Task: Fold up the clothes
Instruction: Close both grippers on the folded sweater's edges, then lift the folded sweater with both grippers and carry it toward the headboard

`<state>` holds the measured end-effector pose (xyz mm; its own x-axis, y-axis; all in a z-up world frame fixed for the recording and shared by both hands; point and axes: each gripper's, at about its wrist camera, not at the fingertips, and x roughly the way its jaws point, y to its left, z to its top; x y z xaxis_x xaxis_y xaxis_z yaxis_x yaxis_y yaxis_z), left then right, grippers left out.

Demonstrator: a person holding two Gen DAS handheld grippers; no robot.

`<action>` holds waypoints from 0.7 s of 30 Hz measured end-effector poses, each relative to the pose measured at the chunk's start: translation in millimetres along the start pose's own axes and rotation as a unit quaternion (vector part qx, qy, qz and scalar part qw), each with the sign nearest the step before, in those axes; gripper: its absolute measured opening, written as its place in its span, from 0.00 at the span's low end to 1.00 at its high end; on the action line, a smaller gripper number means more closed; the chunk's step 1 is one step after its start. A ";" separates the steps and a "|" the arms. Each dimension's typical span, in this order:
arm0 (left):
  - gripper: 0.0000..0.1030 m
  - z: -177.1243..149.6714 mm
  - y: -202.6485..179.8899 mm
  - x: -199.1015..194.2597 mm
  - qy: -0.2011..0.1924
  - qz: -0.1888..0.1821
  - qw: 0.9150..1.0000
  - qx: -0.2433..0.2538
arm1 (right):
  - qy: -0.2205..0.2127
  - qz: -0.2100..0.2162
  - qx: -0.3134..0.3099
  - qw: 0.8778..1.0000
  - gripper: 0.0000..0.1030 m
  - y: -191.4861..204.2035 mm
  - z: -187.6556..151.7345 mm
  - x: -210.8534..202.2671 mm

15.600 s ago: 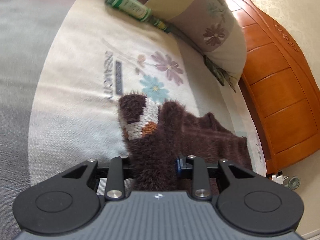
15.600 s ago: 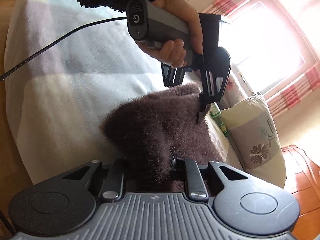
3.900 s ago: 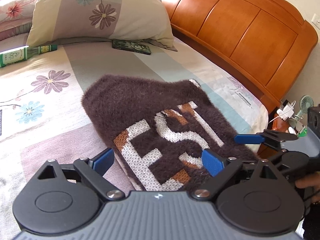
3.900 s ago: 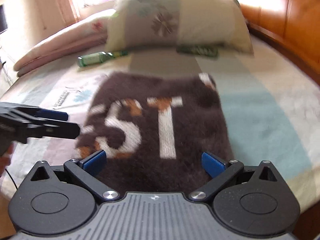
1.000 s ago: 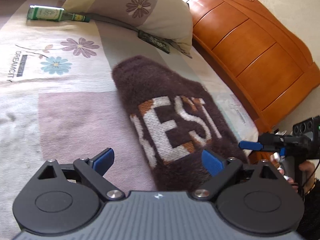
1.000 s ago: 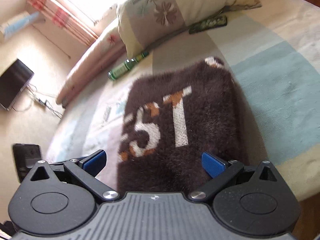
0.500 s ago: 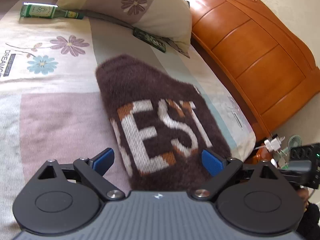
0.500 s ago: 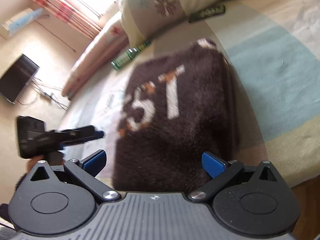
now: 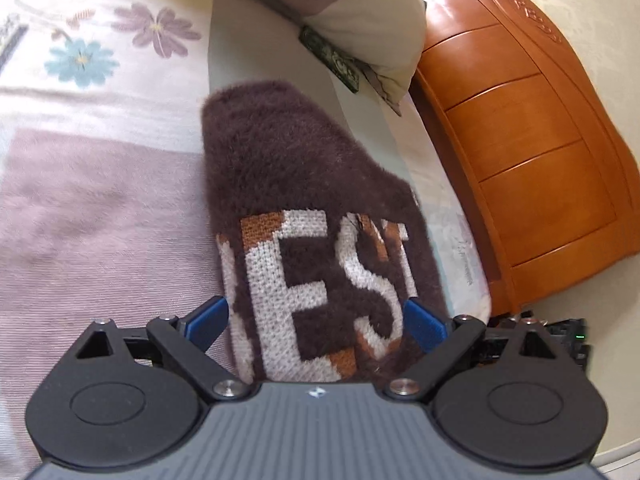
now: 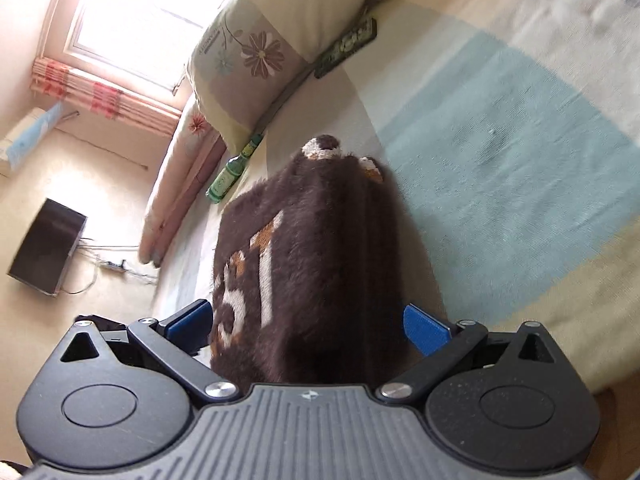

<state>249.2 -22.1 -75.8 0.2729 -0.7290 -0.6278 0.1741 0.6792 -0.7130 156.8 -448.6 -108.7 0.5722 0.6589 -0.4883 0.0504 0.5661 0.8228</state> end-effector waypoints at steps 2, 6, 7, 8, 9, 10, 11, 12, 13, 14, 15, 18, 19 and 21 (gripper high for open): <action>0.91 2.2 3.5 8.5 0.009 0.001 1.000 -0.011 | 0.017 0.009 0.011 1.000 1.00 -9.1 9.9 13.8; 0.91 5.2 14.5 23.5 0.028 0.002 0.999 -0.038 | 0.053 0.019 0.019 0.998 1.00 -17.9 22.2 37.2; 0.91 5.7 18.1 26.8 0.033 0.001 0.998 -0.048 | 0.062 0.021 0.020 0.998 1.00 -19.2 24.6 42.6; 0.91 6.1 21.6 30.0 0.037 -0.001 0.998 -0.057 | 0.070 0.023 0.020 0.997 1.00 -20.5 26.9 48.0; 0.91 6.4 25.0 33.7 0.042 -0.004 0.997 -0.066 | 0.079 0.025 0.021 0.996 1.00 -21.8 29.2 53.4; 0.91 6.7 27.7 37.3 0.046 -0.008 0.996 -0.074 | 0.088 0.027 0.022 0.996 1.00 -23.1 31.5 58.8; 0.92 6.8 30.1 40.8 0.052 -0.015 0.995 -0.080 | 0.097 0.028 0.022 0.995 1.00 -24.4 33.8 64.2; 0.92 6.8 32.5 44.3 0.057 -0.024 0.994 -0.086 | 0.106 0.030 0.023 0.994 1.00 -25.7 36.1 69.6; 0.92 7.0 34.2 48.0 0.063 -0.032 0.993 -0.092 | 0.112 0.031 0.023 0.993 1.00 -24.7 37.9 73.0; 0.92 7.5 34.6 51.3 0.066 -0.038 0.993 -0.095 | 0.114 0.030 0.026 0.993 1.00 -24.4 39.0 74.8; 0.93 8.0 34.9 54.6 0.070 -0.043 0.992 -0.098 | 0.116 0.029 0.029 0.992 1.00 -24.2 40.0 76.5; 0.94 10.7 34.5 61.2 0.075 -0.051 0.991 -0.095 | 0.119 0.027 0.038 0.992 1.00 -23.7 43.0 81.4; 0.94 11.6 34.9 62.9 0.076 -0.054 0.991 -0.095 | 0.120 0.026 0.041 0.992 1.00 -23.5 44.0 83.1; 0.95 13.8 35.8 66.4 0.079 -0.061 0.990 -0.096 | 0.123 0.025 0.047 0.991 1.00 -23.1 46.0 86.4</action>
